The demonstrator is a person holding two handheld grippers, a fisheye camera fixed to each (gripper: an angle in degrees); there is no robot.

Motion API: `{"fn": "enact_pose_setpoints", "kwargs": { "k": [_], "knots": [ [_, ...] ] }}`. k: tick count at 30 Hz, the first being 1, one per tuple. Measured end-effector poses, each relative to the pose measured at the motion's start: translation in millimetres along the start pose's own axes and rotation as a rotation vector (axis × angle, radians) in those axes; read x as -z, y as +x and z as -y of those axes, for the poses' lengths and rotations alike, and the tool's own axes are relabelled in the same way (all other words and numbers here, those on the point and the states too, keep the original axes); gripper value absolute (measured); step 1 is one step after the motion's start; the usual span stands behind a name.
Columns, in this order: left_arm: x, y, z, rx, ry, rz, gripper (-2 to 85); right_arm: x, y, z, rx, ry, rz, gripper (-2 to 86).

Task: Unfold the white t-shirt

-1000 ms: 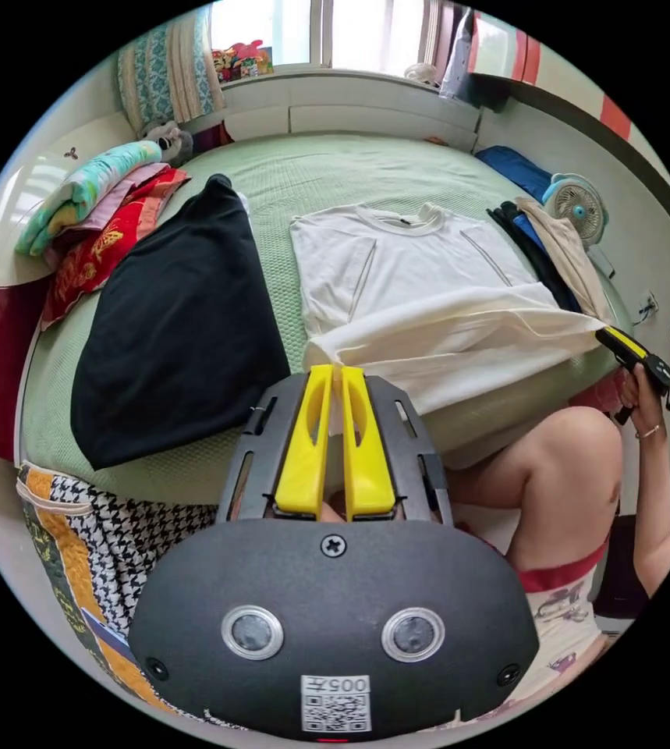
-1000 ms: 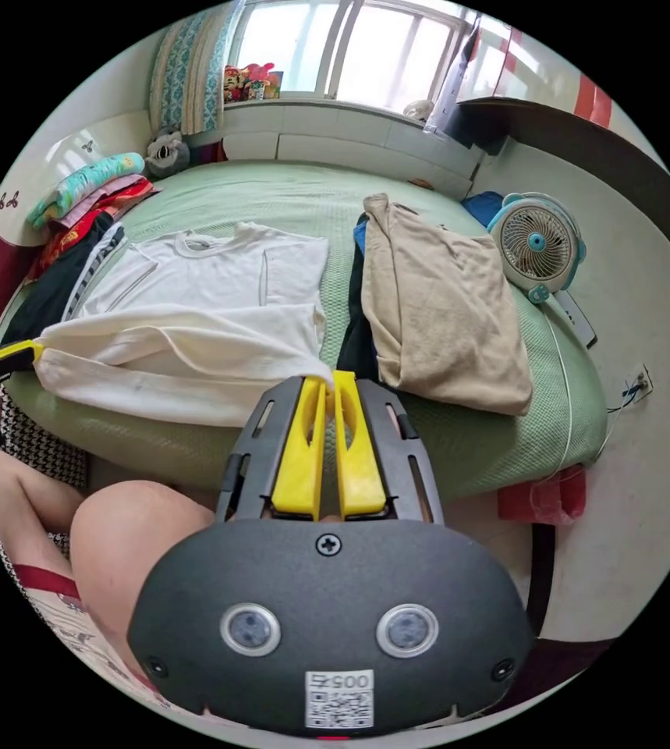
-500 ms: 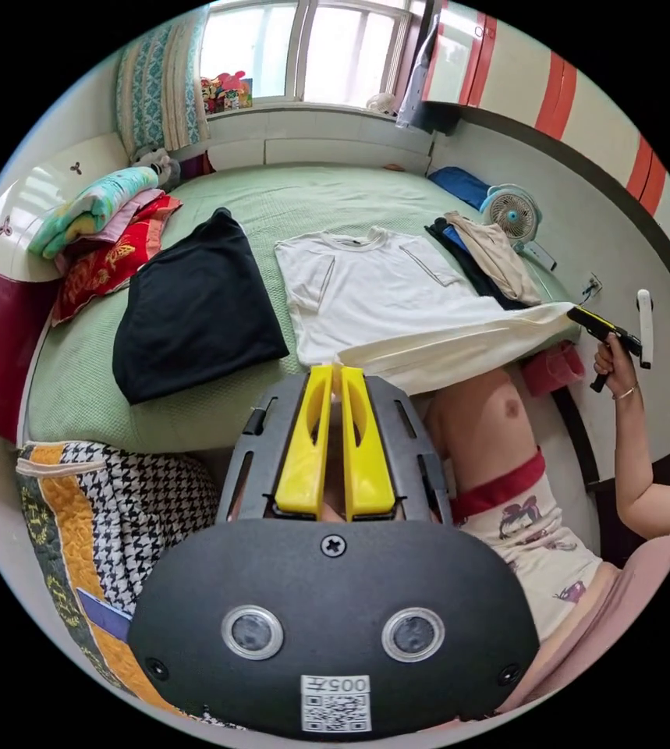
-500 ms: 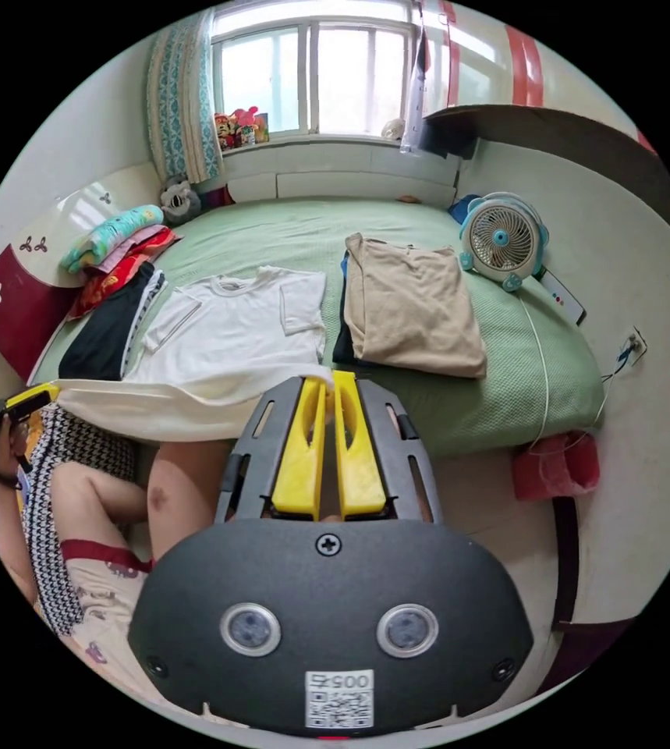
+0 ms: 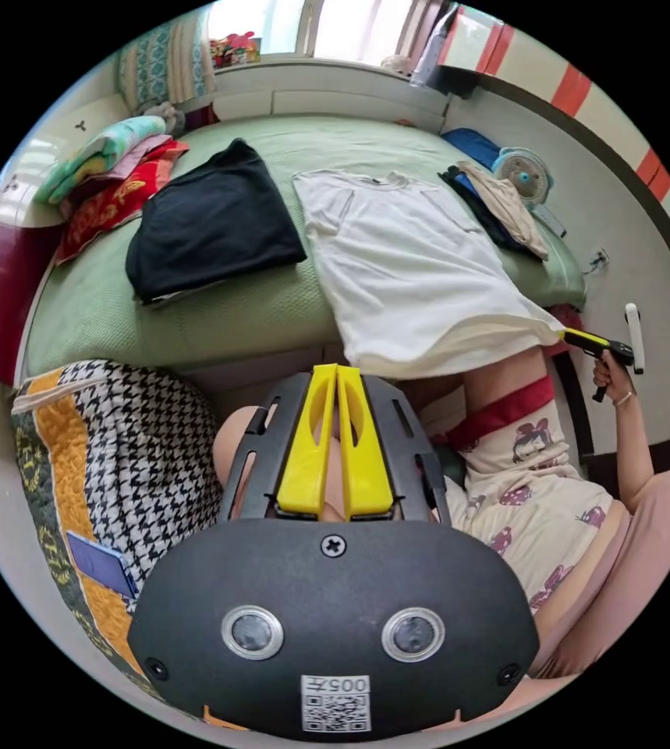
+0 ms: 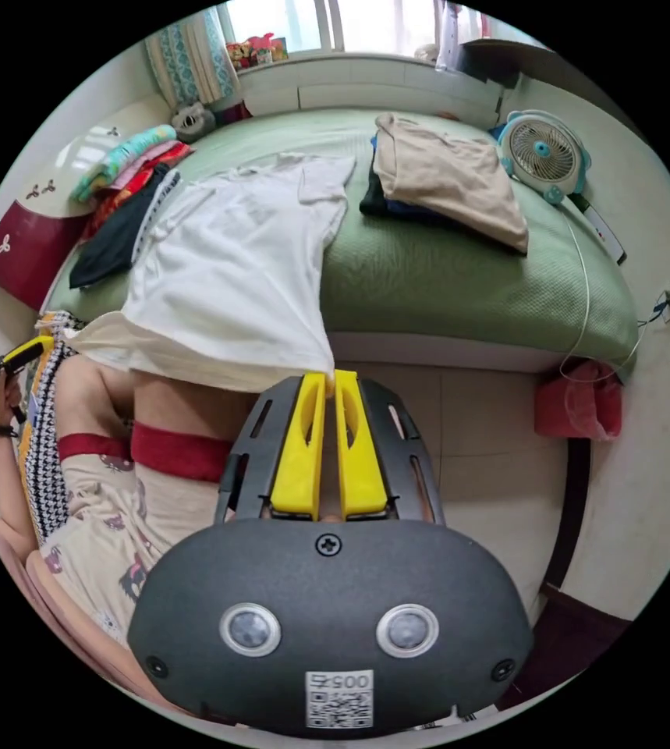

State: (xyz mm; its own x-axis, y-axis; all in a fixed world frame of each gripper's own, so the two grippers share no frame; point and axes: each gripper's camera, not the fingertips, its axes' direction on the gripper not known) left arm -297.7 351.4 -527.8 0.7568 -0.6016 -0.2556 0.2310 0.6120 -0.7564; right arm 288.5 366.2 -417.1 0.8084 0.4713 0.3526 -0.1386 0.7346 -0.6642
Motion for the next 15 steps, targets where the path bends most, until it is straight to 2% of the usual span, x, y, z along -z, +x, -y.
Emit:
{"fn": "enact_pose_setpoints", "kwargs": {
  "k": [5,11,15],
  "knots": [
    [-4.2,-10.5,20.6,0.055,0.042,-0.015,1.0,-8.2,16.6,13.8,-0.026,-0.010,0.014,2.6],
    [-28.8,7.1,82.9,0.025,0.100,-0.011,7.0,10.4,21.8,64.8,-0.017,0.101,0.028,6.7],
    [-53.7,18.0,132.0,-0.015,0.128,-0.026,8.8,33.3,28.5,96.6,0.009,0.187,0.171,7.9]
  ]
}}
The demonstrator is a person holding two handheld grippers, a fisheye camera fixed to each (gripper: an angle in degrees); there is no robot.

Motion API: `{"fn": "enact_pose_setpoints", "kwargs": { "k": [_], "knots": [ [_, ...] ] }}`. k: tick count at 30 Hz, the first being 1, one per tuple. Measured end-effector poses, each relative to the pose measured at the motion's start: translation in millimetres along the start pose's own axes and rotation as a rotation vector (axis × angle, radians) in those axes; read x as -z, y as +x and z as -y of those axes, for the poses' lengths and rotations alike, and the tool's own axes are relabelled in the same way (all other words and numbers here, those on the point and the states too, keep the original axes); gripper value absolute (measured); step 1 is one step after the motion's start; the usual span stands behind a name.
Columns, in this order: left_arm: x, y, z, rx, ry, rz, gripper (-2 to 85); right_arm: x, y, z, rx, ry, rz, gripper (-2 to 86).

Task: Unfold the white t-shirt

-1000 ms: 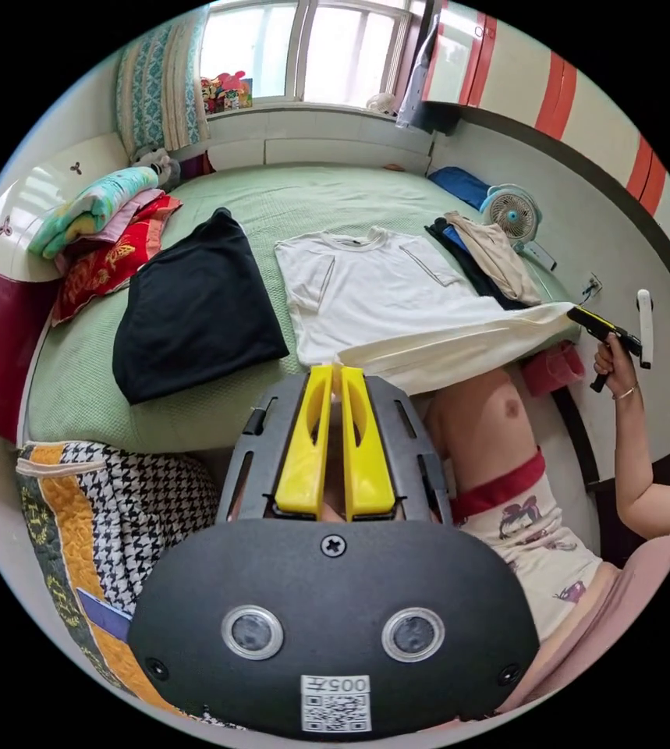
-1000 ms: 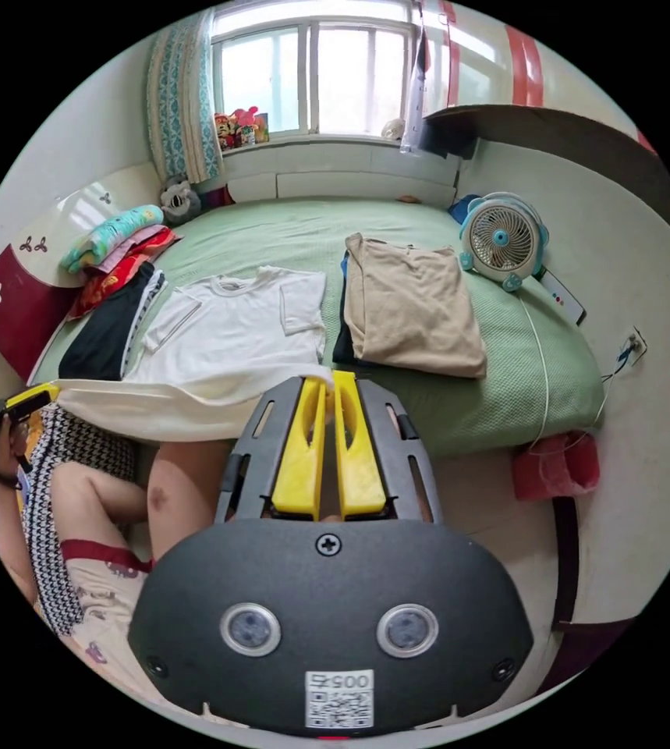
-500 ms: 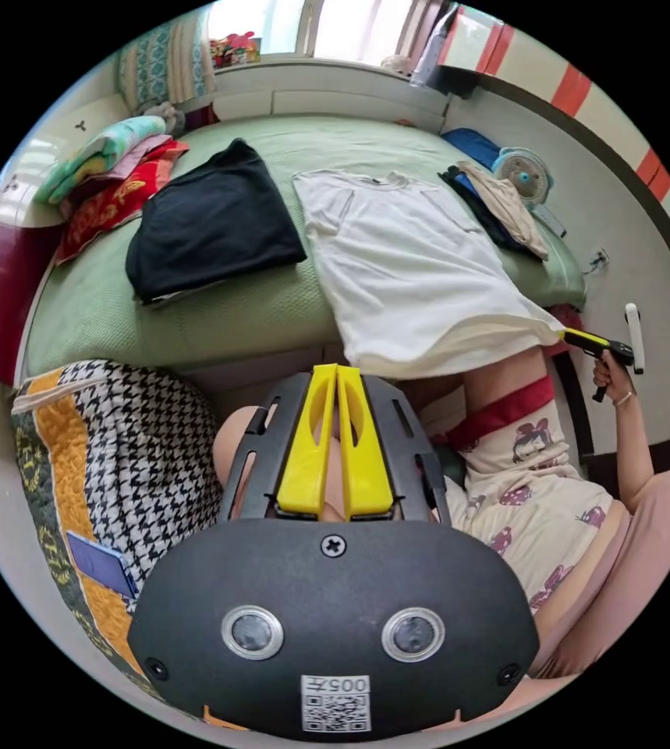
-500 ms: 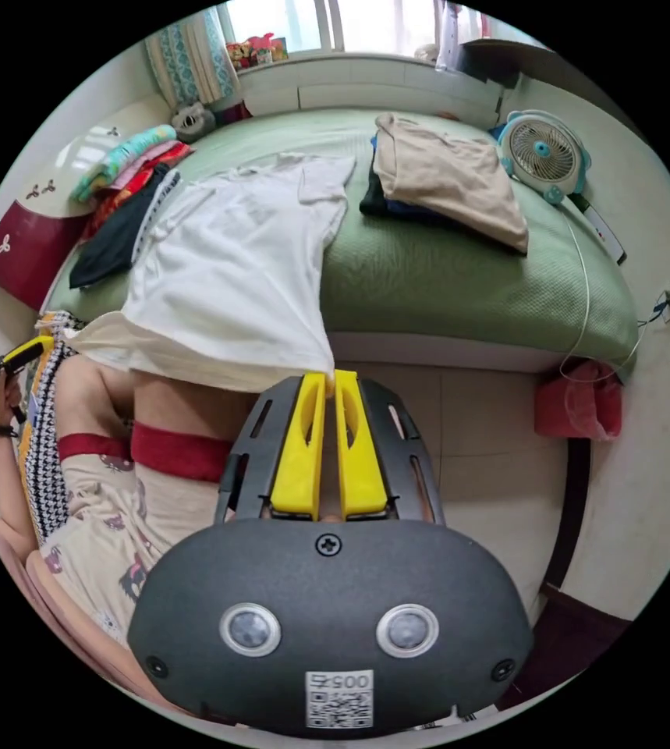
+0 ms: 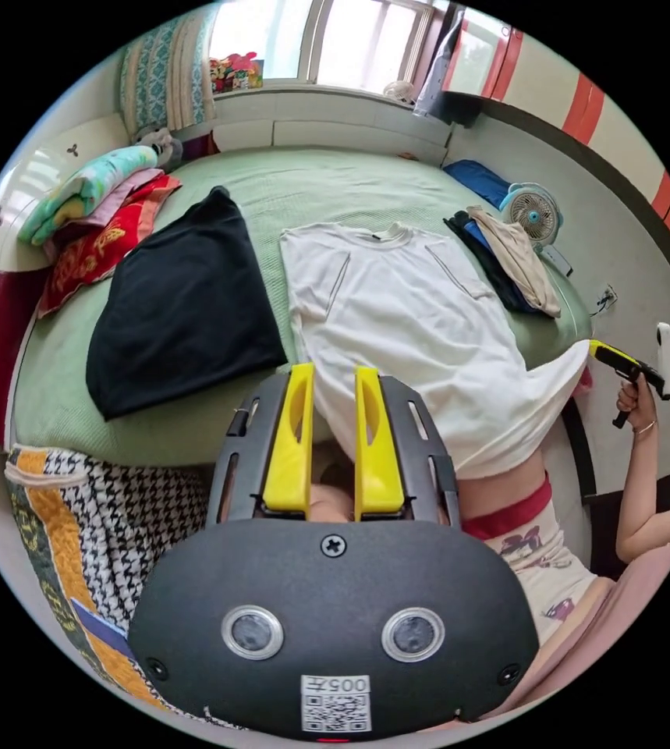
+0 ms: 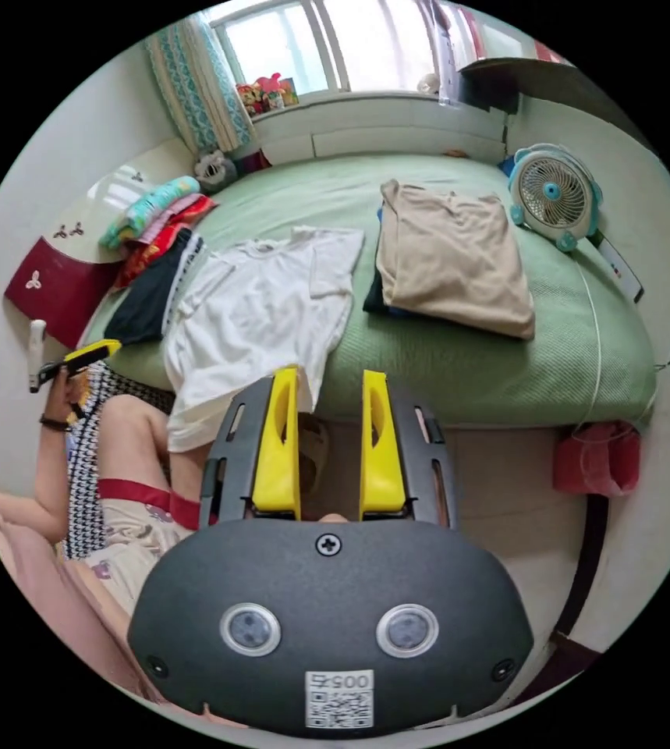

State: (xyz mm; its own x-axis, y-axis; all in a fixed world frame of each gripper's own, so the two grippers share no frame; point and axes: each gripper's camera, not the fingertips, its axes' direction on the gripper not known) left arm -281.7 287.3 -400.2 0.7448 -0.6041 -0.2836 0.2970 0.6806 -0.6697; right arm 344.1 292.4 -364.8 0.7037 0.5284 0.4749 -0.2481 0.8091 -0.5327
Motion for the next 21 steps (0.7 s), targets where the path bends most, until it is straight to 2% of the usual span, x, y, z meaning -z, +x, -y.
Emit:
{"fn": "enact_pose_setpoints", "kwargs": {
  "k": [3,11,17,21],
  "knots": [
    [-23.7,1.0,30.2,-0.024,0.013,-0.020,9.2,15.9,7.0,12.8,0.006,0.041,0.074,8.4],
    [-95.3,-3.1,104.6,-0.034,0.037,-0.022,10.9,13.1,-2.1,39.3,-0.043,0.091,-0.134,9.0],
    [-165.7,-11.2,144.8,-0.002,-0.027,0.021,11.5,-109.9,-80.4,125.1,0.112,0.061,-0.165,10.8],
    [-195.8,-27.5,149.4,0.042,-0.057,0.047,10.7,-200.6,-126.4,182.1,0.174,0.017,-0.284,11.1]
  ]
}}
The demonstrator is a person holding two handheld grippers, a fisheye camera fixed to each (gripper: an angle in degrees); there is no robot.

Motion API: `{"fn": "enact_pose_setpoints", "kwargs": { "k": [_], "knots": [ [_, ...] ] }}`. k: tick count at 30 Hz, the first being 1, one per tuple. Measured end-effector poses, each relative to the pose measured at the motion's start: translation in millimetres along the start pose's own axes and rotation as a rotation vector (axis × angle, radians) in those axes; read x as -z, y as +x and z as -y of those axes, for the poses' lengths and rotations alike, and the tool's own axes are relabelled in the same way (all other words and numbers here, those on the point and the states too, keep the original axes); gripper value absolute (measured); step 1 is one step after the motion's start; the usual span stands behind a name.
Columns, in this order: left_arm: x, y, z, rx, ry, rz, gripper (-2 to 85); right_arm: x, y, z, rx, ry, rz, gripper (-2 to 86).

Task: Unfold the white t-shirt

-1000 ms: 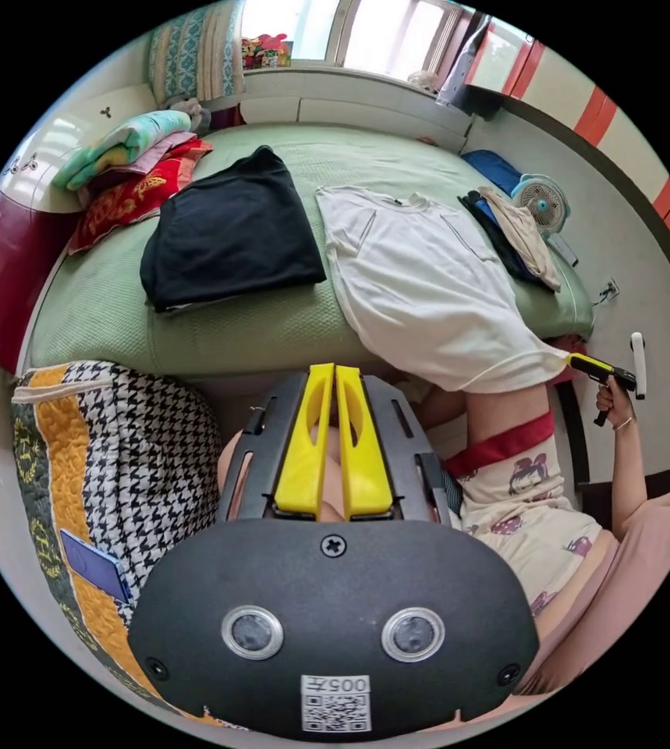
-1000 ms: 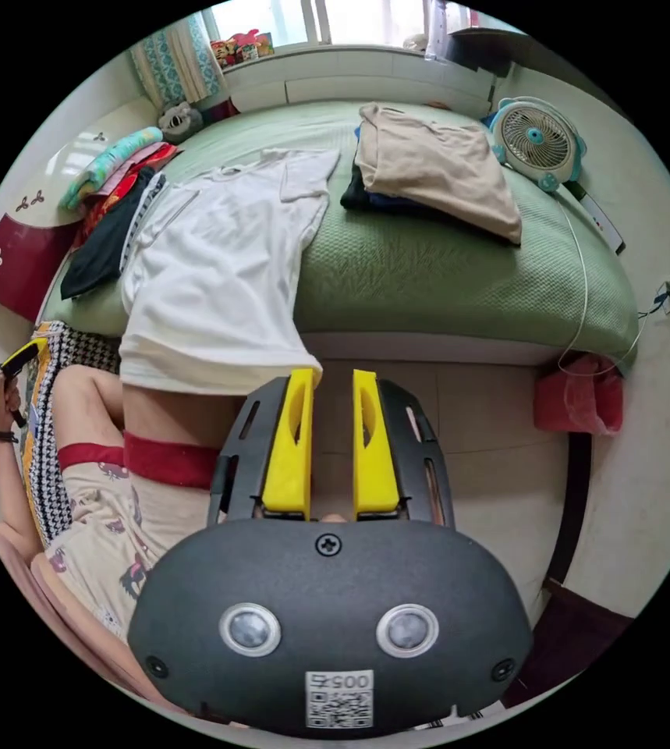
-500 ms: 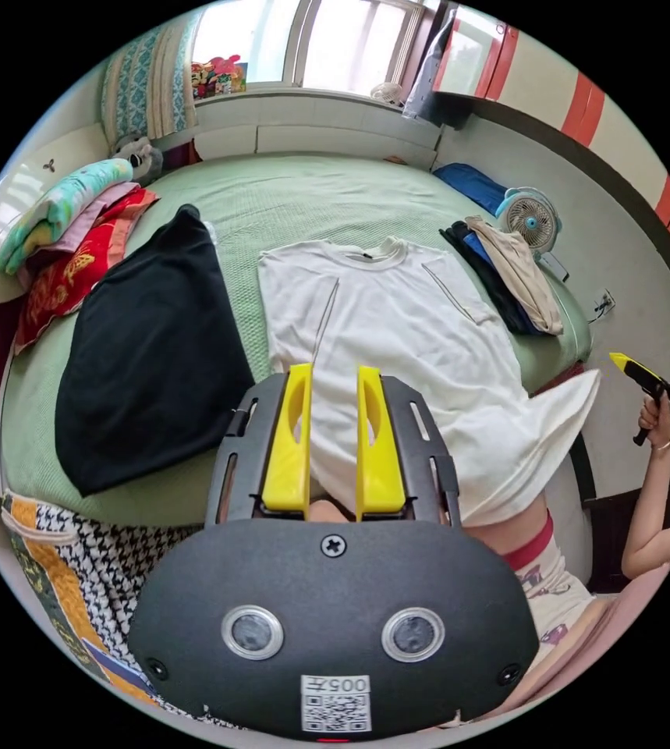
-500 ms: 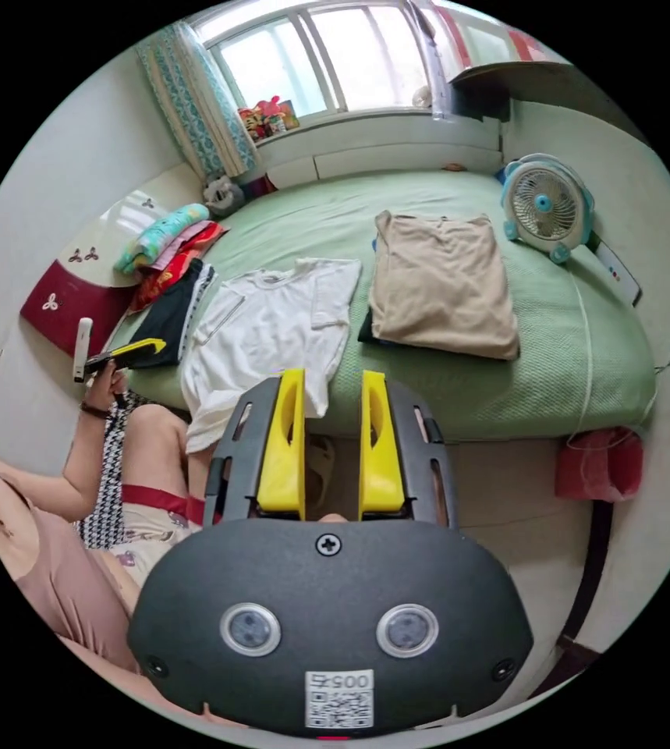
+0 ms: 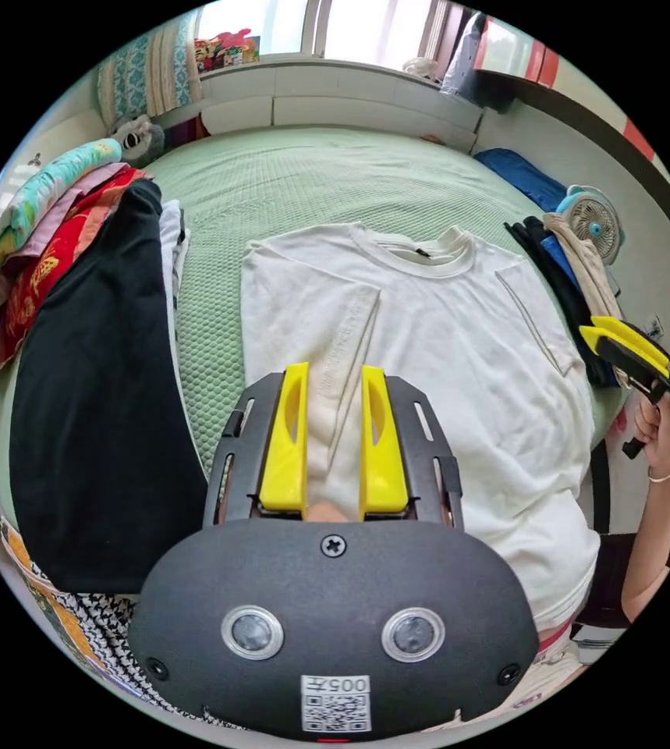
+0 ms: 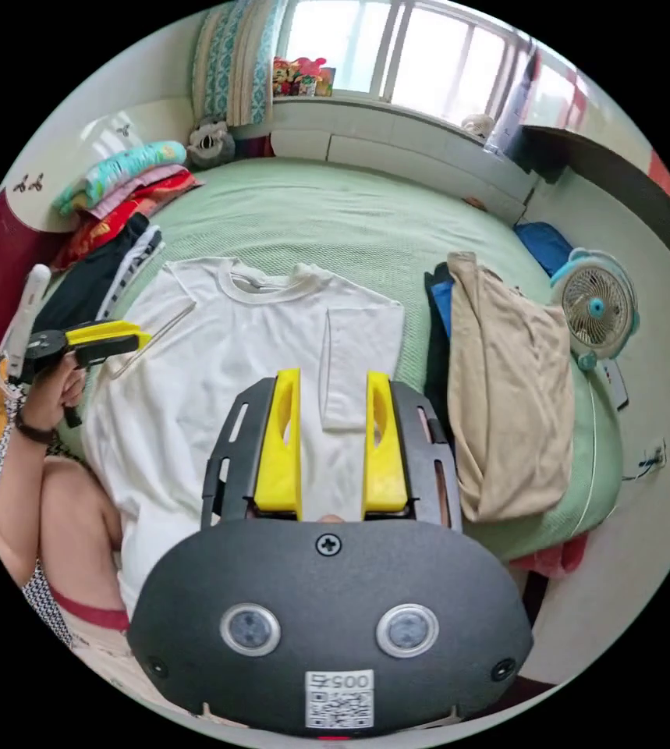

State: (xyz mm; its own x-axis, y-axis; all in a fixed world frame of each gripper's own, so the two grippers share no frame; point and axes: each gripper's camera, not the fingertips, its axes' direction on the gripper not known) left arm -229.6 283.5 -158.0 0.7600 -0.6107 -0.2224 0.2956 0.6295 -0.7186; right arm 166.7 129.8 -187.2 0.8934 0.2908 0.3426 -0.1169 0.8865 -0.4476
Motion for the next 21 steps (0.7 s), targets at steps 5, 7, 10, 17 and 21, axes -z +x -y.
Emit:
{"fn": "enact_pose_setpoints", "kwargs": {
  "k": [5,7,10,17,21],
  "knots": [
    [-20.3,-10.8,7.4,-0.033,0.005,-0.003,9.6,-76.0,-31.7,38.3,0.043,-0.076,-0.144,9.1],
    [-23.1,-13.5,8.8,-0.045,0.009,-0.005,9.2,-111.6,-36.0,43.5,0.059,-0.153,-0.208,7.5],
    [-26.1,-18.6,11.6,-0.072,0.013,0.014,7.4,-117.9,-35.8,43.5,0.076,-0.121,-0.175,3.5],
    [-13.6,-39.4,12.3,-0.018,0.130,0.024,2.2,-101.0,10.1,52.7,-0.082,-0.075,-0.124,-1.4],
    [23.0,-89.1,-9.6,0.221,0.406,-0.001,1.4,-74.0,89.7,46.2,-0.373,0.010,-0.094,-1.5]
  ]
}}
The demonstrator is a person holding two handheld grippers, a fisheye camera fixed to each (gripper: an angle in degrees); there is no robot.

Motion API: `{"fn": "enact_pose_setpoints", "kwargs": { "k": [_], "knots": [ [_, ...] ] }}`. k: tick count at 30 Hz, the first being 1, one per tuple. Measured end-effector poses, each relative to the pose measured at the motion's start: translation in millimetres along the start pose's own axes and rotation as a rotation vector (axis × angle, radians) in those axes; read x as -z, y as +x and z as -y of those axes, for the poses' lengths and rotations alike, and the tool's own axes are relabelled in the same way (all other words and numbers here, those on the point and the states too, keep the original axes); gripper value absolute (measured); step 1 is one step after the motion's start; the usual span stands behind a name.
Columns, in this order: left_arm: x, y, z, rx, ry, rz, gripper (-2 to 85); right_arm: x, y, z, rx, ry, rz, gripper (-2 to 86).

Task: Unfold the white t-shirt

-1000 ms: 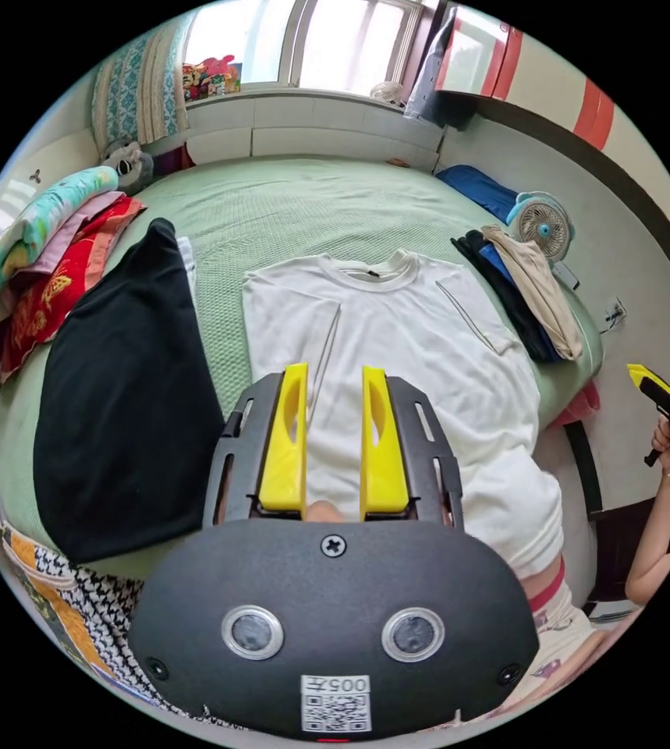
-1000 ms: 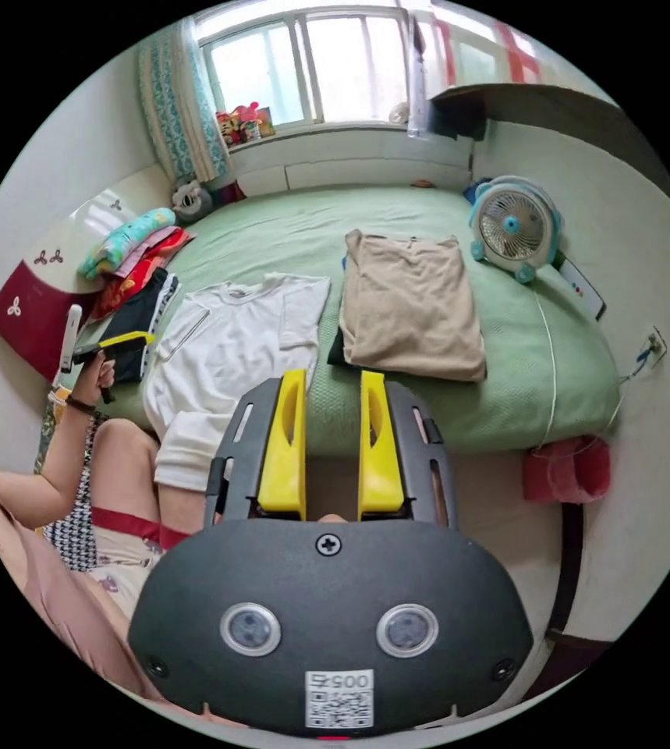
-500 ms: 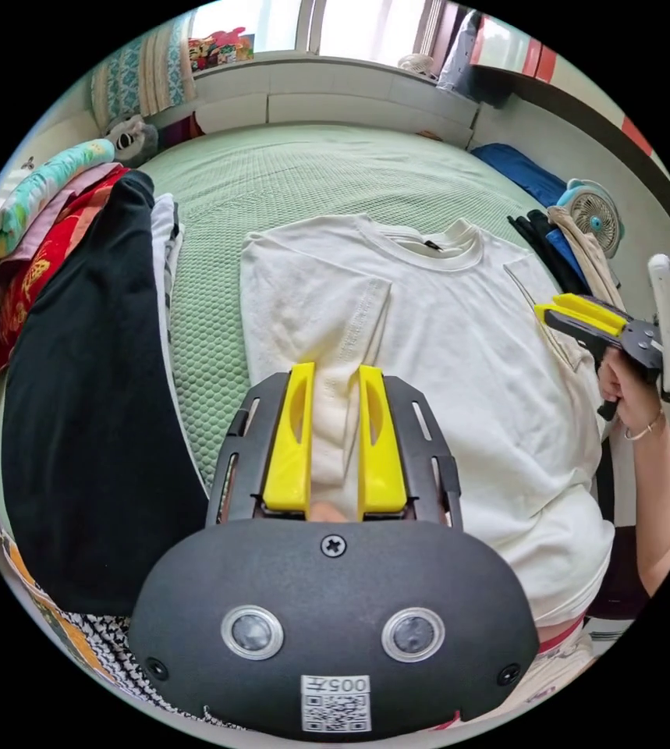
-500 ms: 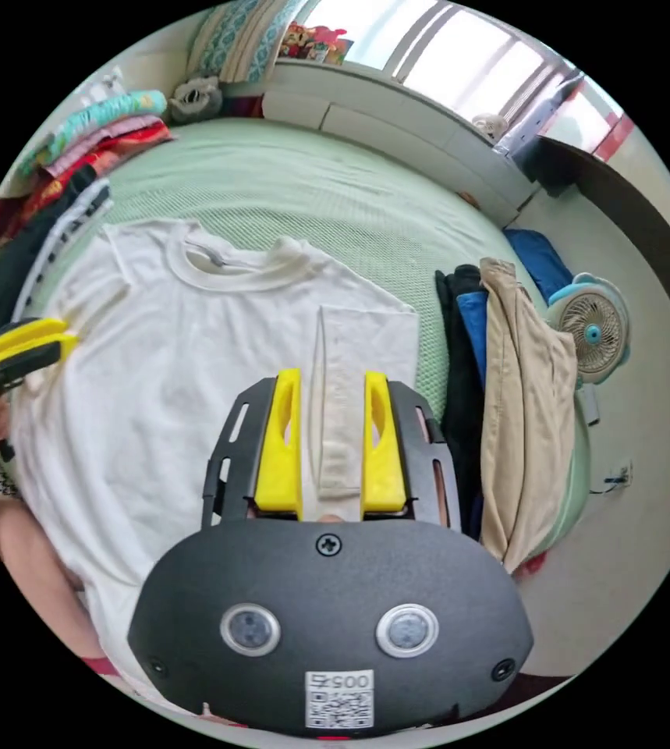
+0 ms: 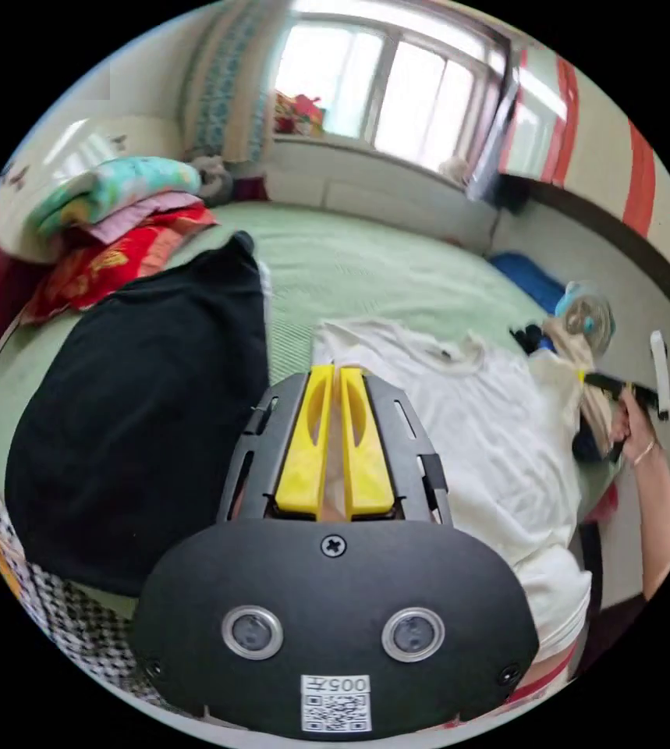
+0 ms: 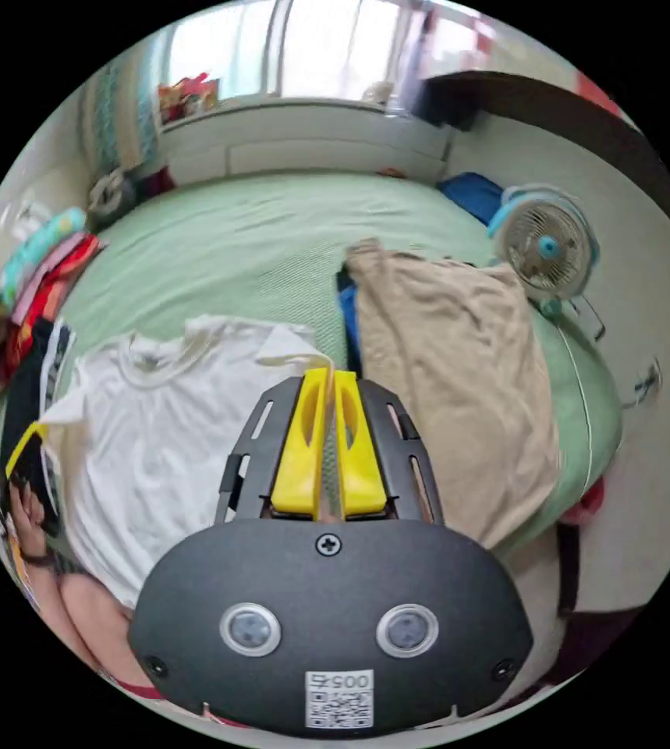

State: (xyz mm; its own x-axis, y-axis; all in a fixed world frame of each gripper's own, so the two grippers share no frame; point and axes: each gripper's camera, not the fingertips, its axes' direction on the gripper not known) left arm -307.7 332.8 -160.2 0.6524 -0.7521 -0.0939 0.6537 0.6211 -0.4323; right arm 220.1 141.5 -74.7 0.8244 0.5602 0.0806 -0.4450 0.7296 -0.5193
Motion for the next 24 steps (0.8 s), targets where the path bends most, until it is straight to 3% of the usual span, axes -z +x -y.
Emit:
{"fn": "enact_pose_setpoints", "kwargs": {
  "k": [3,6,11,17,24],
  "knots": [
    [13.6,-38.0,-8.2,0.166,0.042,0.113,1.0,0.0,59.2,-0.9,-0.197,-0.027,0.007,-1.2],
    [25.9,-58.5,-18.7,0.312,0.096,0.225,0.1,5.5,84.1,-16.3,-0.240,-0.014,0.044,-0.9],
    [25.1,-51.8,-22.4,0.261,0.159,0.184,-0.5,3.7,39.3,-39.2,-0.039,0.008,0.107,0.0],
    [-36.7,8.1,-6.9,-0.028,-0.051,-0.030,-0.2,-32.0,-57.7,-49.3,0.240,-0.049,0.149,5.3],
    [-143.0,27.7,40.5,-0.036,-0.314,0.149,-0.4,-110.0,-109.6,-8.5,0.187,-0.064,0.028,7.3]
  ]
}}
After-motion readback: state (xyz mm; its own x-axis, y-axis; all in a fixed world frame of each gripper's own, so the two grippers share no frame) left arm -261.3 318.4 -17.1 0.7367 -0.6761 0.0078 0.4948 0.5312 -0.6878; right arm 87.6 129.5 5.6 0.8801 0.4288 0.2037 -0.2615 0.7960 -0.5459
